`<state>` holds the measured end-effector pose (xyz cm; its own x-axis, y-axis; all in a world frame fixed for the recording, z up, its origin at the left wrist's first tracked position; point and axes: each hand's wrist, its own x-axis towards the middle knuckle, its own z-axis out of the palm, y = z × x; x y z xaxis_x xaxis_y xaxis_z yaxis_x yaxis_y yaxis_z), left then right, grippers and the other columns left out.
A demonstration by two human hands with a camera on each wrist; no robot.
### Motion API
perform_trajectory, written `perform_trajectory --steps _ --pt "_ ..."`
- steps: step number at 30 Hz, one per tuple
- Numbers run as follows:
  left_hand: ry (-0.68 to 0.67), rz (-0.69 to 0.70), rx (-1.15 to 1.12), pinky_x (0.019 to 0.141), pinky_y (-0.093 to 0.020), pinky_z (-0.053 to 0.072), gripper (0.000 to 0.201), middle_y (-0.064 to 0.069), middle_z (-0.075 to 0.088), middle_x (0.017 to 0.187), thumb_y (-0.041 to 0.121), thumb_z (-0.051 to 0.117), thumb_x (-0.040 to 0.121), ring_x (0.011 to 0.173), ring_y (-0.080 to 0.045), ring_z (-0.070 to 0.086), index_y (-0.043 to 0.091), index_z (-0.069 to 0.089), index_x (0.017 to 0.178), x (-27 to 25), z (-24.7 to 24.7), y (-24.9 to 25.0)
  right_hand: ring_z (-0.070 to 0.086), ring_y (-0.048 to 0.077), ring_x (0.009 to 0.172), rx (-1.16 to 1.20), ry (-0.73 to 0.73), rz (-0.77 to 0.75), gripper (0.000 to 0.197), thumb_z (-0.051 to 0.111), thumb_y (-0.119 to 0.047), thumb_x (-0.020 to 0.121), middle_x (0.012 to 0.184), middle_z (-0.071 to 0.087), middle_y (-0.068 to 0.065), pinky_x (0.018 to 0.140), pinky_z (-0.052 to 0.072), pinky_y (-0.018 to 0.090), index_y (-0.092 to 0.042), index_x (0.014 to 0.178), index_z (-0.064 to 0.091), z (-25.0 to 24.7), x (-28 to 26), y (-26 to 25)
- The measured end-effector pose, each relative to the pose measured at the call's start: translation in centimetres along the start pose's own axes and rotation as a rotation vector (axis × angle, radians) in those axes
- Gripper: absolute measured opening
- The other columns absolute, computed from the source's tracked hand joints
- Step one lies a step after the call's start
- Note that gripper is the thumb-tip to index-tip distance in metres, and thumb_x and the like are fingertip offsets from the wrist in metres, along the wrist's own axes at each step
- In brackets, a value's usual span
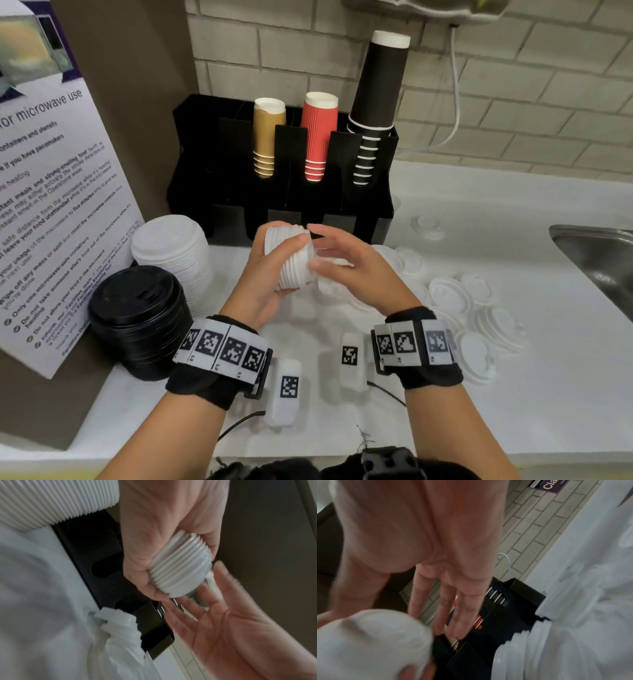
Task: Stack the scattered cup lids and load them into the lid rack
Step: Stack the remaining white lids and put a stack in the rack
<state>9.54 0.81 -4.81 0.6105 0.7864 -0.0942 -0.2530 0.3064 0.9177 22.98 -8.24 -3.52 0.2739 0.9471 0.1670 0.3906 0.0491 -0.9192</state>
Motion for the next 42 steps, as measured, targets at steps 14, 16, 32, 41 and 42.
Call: perform_trajectory --steps 14,16,32,41,42 --pt "0.150 0.117 -0.011 0.071 -0.035 0.055 0.033 0.004 0.055 0.112 0.026 0.067 0.086 0.103 -0.016 0.056 0.032 0.051 0.115 1.7 -2.6 1.3 0.037 0.031 0.128 -1.125 -0.262 0.287 0.077 0.066 -0.057 0.078 0.135 0.045 0.009 0.099 0.039 0.044 -0.021 0.139 0.035 1.5 8.3 2.4" --pt "0.151 0.116 -0.006 0.076 -0.039 0.054 0.034 0.004 0.055 0.113 0.026 0.067 0.086 0.105 -0.017 0.056 0.032 0.051 0.116 1.7 -2.7 1.3 0.033 0.032 0.132 -1.214 -0.324 0.302 0.077 0.061 -0.056 0.083 0.140 0.040 0.012 0.102 0.036 0.046 -0.022 0.143 0.028 2.4 8.7 2.8" --pt "0.100 0.113 -0.022 0.061 -0.029 0.055 0.043 0.003 0.058 0.107 0.034 0.070 0.074 0.095 -0.014 0.060 0.029 0.052 0.113 1.1 -1.4 1.0 0.064 0.004 0.099 0.192 -0.045 0.135 0.044 0.051 -0.050 0.085 0.104 0.067 -0.017 0.080 0.053 0.028 -0.038 0.127 0.050 0.9 2.7 0.4" --pt "0.042 0.163 -0.037 0.065 -0.027 0.056 0.050 -0.001 0.058 0.114 0.043 0.069 0.068 0.101 -0.017 0.062 0.032 0.051 0.113 0.5 0.6 0.5 0.064 0.013 0.098 0.248 0.033 0.048 0.054 0.063 -0.041 0.081 0.107 0.060 0.008 0.083 0.056 0.029 -0.030 0.132 0.051 1.5 0.8 0.5" --pt "0.035 0.160 -0.030 0.065 -0.027 0.056 0.048 0.000 0.058 0.113 0.043 0.069 0.068 0.101 -0.016 0.062 0.032 0.052 0.112 0.4 0.6 0.4 0.064 0.017 0.101 0.247 0.032 0.047 0.054 0.062 -0.043 0.081 0.109 0.061 0.010 0.085 0.056 0.032 -0.030 0.132 0.051 1.3 0.6 0.6"
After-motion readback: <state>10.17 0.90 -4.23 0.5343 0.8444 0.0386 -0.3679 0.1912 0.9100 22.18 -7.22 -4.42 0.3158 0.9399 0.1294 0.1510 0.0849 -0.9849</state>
